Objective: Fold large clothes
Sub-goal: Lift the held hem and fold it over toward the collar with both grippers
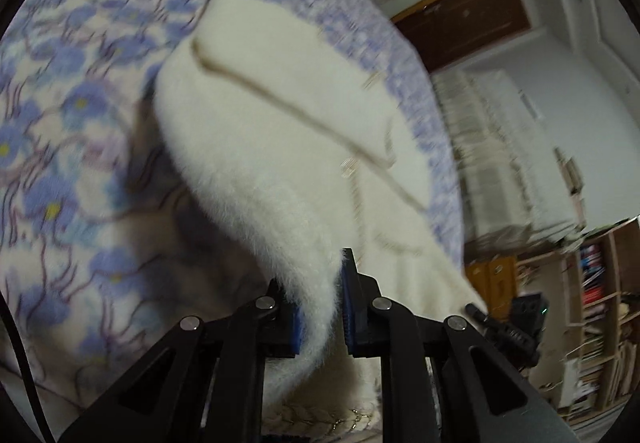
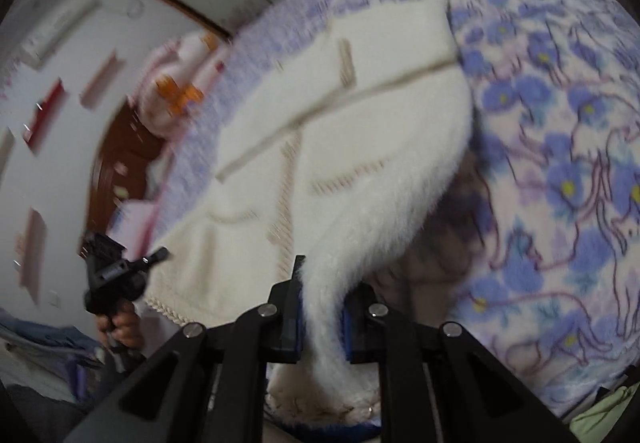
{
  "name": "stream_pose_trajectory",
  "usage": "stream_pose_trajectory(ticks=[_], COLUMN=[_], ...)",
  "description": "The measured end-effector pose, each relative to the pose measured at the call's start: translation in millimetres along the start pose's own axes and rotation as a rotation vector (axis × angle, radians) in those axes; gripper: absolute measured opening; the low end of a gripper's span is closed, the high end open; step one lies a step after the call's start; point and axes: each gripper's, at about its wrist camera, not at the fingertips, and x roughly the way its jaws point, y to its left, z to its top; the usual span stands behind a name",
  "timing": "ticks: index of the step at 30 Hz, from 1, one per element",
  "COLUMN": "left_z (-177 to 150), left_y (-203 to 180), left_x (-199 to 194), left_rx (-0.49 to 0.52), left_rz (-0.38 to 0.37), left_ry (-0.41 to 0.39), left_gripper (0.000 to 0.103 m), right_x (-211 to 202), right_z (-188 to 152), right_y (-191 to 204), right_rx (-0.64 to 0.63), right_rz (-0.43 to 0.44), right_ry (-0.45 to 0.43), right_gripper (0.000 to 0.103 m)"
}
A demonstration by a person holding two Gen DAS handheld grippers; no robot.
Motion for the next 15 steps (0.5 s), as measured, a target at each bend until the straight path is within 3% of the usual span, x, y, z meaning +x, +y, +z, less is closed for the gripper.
stream_pose_trajectory(ticks=[3, 7, 12, 15], left_z=[38, 98, 200, 250], left_y=[-22, -36, -24, 1], left_x=[-7, -12, 11, 44], left_rx=[-0.007, -0.009, -0.079, -0.158], left_rz=[-0.035, -0.018, 0.076, 0.140], left_ry=[-0.066, -0.142, -0.224, -0.203], left_gripper=[0.012, 0.012, 0.015, 0.035], right_x=[-8, -13, 10, 47], right_z=[34, 103, 206, 262], right_y=[11, 20, 11, -13], right_rx=[0.007, 0.028, 0.130, 0.200], right_rz=[0.046, 0.079, 0.094, 0.051], right_ry=[-0.062, -0.140, -0.211, -0.170], right_gripper=[0.013, 0.013, 0.017, 0.032])
